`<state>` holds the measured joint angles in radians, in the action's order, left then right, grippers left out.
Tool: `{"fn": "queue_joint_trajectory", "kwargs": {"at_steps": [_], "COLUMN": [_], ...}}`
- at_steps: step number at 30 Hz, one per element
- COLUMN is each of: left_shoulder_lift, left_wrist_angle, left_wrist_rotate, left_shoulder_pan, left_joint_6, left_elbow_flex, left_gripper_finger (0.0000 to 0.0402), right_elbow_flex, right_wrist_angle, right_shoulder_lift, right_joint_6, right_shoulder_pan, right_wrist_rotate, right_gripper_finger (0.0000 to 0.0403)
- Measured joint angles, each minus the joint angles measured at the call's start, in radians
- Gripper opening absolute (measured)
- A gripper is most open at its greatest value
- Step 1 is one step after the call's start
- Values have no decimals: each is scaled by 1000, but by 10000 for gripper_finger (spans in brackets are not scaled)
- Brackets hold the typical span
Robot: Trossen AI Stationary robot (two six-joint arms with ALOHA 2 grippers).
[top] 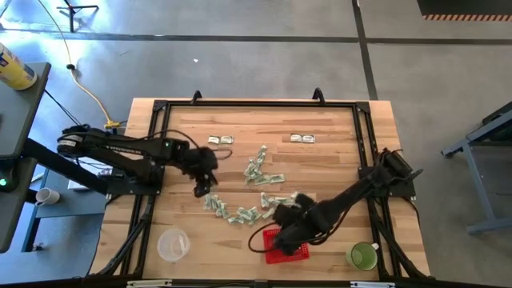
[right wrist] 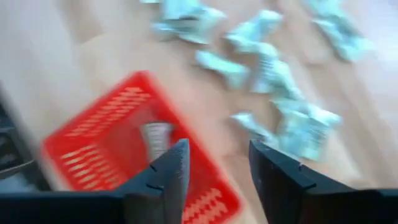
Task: Pick and place items into bin
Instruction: Put the green stevia packet into the red bin
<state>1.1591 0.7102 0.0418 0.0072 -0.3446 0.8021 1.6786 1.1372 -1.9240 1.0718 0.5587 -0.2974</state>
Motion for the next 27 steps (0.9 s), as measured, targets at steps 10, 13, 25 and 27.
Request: {"fn": "queue_joint_trajectory", "kwargs": {"at_steps": [10,13,25,27], "left_shoulder_lift": [49,101,395,430], "left_wrist_angle": [-1,4,-175,-162], "left_wrist_rotate": [8,69,0,-24], "left_shoulder_pan": [454,542,589,590], "left_joint_6": [455,628,880,907], "left_elbow_flex": [76,72,71,70], "left_gripper_finger": [241,241,241,241], "right_elbow_flex": [-6,-13,-66,-103], "right_wrist_angle": [245,261,416,410], "right_shoulder_lift": [2,0,44,77], "right_joint_6": [59,-27,-133,-115], "right_shoulder_pan": [-63,-94,-156,-160], "right_wrist_rotate": [4,20,-51,-64], "right_gripper_finger": [216,225,229,227]}}
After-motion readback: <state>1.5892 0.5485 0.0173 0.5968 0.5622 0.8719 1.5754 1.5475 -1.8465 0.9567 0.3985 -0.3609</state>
